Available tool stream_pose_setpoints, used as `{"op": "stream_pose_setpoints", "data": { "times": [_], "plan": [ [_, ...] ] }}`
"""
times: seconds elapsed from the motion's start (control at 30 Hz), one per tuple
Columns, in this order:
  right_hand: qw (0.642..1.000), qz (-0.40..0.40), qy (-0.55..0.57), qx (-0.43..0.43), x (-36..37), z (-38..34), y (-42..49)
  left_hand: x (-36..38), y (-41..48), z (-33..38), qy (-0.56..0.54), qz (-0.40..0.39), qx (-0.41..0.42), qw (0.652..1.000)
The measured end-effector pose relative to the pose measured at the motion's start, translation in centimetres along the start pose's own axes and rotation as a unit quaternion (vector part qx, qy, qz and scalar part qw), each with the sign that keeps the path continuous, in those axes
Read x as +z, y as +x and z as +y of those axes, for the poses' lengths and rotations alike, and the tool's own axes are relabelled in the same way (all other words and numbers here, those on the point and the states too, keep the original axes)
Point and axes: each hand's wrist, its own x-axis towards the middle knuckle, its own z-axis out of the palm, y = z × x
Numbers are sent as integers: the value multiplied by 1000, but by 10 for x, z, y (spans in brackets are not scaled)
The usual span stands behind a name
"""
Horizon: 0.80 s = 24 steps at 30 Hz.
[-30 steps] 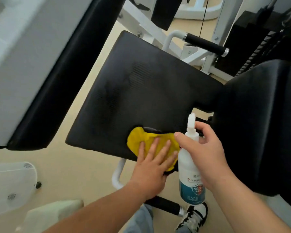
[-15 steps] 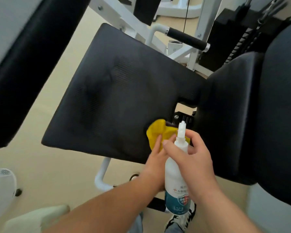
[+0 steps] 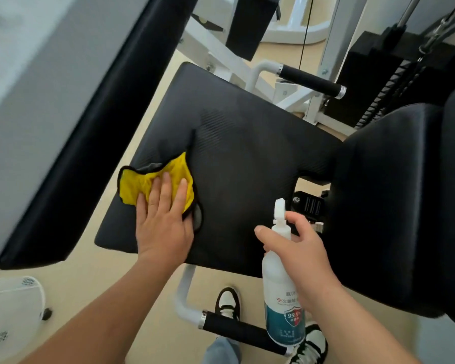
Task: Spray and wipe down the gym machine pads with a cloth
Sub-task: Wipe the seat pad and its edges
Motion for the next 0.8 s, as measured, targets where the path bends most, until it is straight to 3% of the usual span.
{"op": "stream_pose_setpoints", "data": {
  "times": [0.07,0.37,0.67,0.73,0.8],
  "plan": [
    [999,-31,-6,24,6,5,5,4,0,14,-12,-1,-44,999],
    [982,-139,-17,129,21,21,29,20,-1,24,-25,16,-43,999],
    [985,-122,13,121,13,22,27,18,2,35,-5,-21,-41,999],
    [989,-109,16,102,6,20,24,17,2,48,-13,-28,-13,999],
    [993,-90,22,79,1,16,21,17,-9,65,1,-45,82,996]
  ]
}}
